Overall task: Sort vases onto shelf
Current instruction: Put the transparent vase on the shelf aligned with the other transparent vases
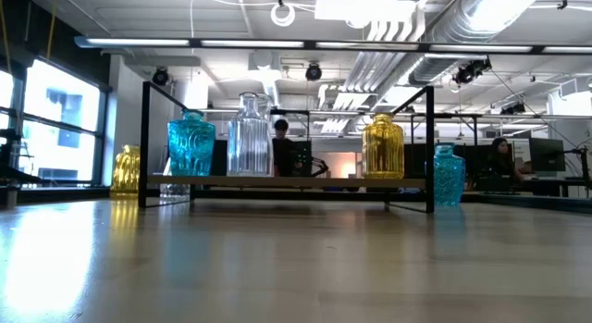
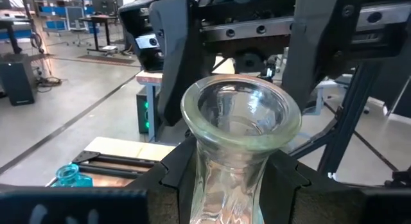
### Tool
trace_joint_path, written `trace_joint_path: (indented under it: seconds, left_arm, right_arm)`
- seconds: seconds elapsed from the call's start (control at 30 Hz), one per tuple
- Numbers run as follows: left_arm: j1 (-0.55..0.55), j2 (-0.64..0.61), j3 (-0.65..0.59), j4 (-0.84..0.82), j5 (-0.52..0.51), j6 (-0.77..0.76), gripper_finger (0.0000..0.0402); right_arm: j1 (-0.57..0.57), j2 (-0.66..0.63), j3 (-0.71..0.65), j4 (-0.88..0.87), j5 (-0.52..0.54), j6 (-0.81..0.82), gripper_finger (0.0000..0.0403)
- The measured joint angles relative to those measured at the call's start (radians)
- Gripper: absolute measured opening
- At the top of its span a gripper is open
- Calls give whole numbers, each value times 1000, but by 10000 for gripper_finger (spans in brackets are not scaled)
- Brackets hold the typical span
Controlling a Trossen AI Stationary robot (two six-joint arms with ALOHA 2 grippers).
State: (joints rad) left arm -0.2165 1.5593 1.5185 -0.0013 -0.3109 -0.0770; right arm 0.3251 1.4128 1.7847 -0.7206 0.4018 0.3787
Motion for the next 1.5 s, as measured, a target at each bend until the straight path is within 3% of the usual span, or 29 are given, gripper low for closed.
trace_joint_path:
  seconds: [0.63, 1.33, 1.5]
  left_arm:
    - [6, 0, -1, 6, 56, -24, 110]
    - [6, 0, -2, 61, 98, -35, 110]
    - [5, 0, -2, 62, 94, -36, 110]
  right_arm:
    - [-43, 53, 2, 76, -79, -40, 222]
    - [-52, 77, 3, 123, -90, -48, 222]
    - [-55, 78, 3, 123, -81, -71, 188]
